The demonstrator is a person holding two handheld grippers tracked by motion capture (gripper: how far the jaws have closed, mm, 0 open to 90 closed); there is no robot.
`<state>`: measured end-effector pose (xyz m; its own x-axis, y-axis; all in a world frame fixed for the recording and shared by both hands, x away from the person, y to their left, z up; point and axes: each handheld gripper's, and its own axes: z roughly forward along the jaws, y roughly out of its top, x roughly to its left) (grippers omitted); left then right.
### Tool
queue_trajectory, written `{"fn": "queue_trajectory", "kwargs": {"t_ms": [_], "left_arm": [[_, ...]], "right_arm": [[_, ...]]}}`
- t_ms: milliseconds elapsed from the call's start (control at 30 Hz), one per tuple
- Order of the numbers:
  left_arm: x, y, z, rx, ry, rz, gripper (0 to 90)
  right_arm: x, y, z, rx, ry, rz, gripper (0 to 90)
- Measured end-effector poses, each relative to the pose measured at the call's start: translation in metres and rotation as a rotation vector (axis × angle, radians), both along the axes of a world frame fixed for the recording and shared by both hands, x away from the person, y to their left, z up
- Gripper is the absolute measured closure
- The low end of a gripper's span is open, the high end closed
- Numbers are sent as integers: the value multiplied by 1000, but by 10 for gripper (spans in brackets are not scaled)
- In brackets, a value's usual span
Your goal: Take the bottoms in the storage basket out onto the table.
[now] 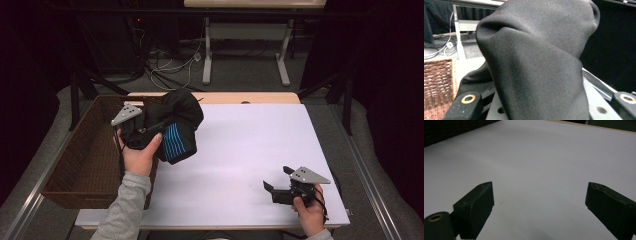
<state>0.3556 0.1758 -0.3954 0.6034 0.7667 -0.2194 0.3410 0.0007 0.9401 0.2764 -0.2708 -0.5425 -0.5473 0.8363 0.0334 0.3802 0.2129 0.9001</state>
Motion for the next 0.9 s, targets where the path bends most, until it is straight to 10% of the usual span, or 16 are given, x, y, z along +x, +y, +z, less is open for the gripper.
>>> {"fn": "queue_trajectory", "kwargs": {"t_ms": [900], "left_arm": [[-3, -33, -10, -5, 13, -87, 722]], "right_arm": [[0, 1, 0, 6, -4, 8, 79]]}}
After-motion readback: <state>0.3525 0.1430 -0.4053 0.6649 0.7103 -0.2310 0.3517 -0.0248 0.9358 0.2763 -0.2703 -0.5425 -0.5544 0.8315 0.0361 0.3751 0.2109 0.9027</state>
